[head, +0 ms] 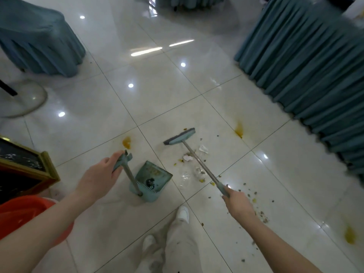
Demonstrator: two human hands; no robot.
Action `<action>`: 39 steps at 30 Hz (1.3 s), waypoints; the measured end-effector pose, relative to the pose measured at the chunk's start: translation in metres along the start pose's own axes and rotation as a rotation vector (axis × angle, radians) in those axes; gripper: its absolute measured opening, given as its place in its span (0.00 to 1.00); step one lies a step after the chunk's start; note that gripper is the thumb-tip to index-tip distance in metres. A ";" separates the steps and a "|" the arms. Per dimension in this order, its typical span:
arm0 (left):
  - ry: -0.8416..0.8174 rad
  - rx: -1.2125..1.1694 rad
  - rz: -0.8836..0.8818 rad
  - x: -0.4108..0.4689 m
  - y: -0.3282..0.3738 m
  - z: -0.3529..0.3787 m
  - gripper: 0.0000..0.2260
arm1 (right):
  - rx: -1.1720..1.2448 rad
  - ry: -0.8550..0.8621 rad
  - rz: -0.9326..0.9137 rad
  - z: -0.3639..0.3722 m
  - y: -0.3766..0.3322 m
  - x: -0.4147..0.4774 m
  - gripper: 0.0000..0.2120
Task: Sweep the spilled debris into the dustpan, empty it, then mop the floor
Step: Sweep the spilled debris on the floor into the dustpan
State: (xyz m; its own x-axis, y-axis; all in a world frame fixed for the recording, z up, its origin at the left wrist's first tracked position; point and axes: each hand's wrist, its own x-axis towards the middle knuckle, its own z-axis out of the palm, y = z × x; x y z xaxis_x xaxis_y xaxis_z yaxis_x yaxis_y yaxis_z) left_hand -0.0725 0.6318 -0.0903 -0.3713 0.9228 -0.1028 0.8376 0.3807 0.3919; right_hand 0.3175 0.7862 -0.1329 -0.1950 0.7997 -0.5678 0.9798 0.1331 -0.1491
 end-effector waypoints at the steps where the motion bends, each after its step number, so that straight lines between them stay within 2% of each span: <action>1: 0.002 -0.001 0.001 0.004 0.001 0.001 0.18 | 0.027 0.020 -0.008 -0.008 -0.009 0.014 0.18; 9: -0.034 0.005 -0.053 0.062 0.028 -0.001 0.19 | 0.040 0.059 -0.063 -0.063 -0.067 0.152 0.21; 14: -0.025 -0.006 -0.058 0.098 0.035 0.009 0.19 | 0.009 0.024 -0.035 -0.061 -0.067 0.209 0.18; 17: -0.013 0.002 -0.042 0.107 0.035 0.016 0.19 | -0.006 -0.027 0.016 -0.051 -0.055 0.214 0.16; 19: -0.027 0.017 -0.044 0.110 0.036 0.020 0.19 | -0.005 -0.053 0.027 -0.041 -0.042 0.202 0.16; 23: -0.037 0.080 -0.029 0.106 0.043 0.022 0.19 | 0.014 -0.023 0.018 -0.012 -0.004 0.152 0.21; 26: -0.036 0.150 -0.007 0.092 0.042 0.021 0.20 | -0.003 -0.044 0.066 0.021 0.024 0.100 0.22; 31: -0.045 0.114 0.023 0.060 0.031 0.019 0.19 | -0.005 -0.116 0.187 0.072 0.059 0.003 0.26; 35: -0.016 0.094 0.124 0.033 0.027 0.018 0.19 | -0.001 -0.169 0.262 0.097 0.069 -0.062 0.24; 39: -0.022 0.086 0.136 0.015 0.034 0.016 0.19 | 0.082 -0.102 0.267 0.095 0.075 -0.094 0.18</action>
State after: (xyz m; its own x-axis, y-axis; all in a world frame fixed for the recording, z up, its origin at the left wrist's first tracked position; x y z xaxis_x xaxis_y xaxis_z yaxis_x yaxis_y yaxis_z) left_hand -0.0435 0.6596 -0.0938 -0.2438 0.9670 -0.0745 0.9111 0.2547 0.3240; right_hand 0.4054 0.6658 -0.1675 0.0616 0.7364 -0.6737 0.9910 -0.1254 -0.0464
